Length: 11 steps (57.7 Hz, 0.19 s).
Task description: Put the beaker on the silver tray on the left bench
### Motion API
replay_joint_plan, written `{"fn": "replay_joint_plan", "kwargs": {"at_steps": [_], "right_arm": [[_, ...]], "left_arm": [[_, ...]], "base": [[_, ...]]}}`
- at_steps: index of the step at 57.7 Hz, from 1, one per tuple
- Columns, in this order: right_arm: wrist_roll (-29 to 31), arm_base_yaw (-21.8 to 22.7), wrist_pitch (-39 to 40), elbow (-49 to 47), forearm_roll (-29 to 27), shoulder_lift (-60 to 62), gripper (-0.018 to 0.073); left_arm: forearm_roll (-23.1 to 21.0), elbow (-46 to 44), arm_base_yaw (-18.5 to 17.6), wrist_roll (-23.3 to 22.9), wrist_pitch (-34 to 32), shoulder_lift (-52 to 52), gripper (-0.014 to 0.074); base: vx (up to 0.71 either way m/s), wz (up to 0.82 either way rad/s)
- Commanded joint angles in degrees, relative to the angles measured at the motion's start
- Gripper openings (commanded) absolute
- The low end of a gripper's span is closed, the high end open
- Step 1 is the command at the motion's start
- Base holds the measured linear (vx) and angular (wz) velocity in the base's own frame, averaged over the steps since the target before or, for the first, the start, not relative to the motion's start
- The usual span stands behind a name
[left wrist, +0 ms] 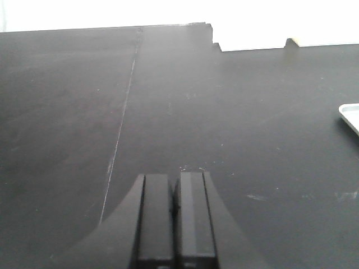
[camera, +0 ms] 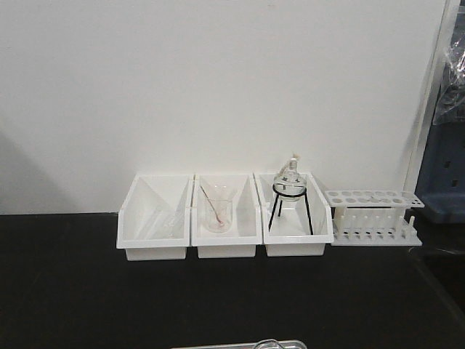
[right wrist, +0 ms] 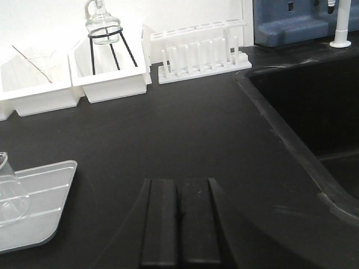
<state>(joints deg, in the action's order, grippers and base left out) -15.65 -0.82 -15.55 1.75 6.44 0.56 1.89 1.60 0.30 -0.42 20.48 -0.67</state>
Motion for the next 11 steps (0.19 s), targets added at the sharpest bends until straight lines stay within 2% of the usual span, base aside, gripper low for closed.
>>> {"fn": "replay_joint_plan", "kwargs": {"at_steps": [1, 11], "right_arm": [[0.7, 0.39, 4.3, 0.66, 0.8, 1.0, -0.0006], [0.7, 0.39, 4.3, 0.66, 0.8, 1.0, -0.0006]], "left_arm": [[-0.09, 1.59, -0.36, -0.08, -4.42, -0.9, 0.0001], [-0.09, 1.59, -0.36, -0.08, -4.42, -0.9, 0.0001]], "base": [[0.0, 0.0], [0.0, 0.0]]}}
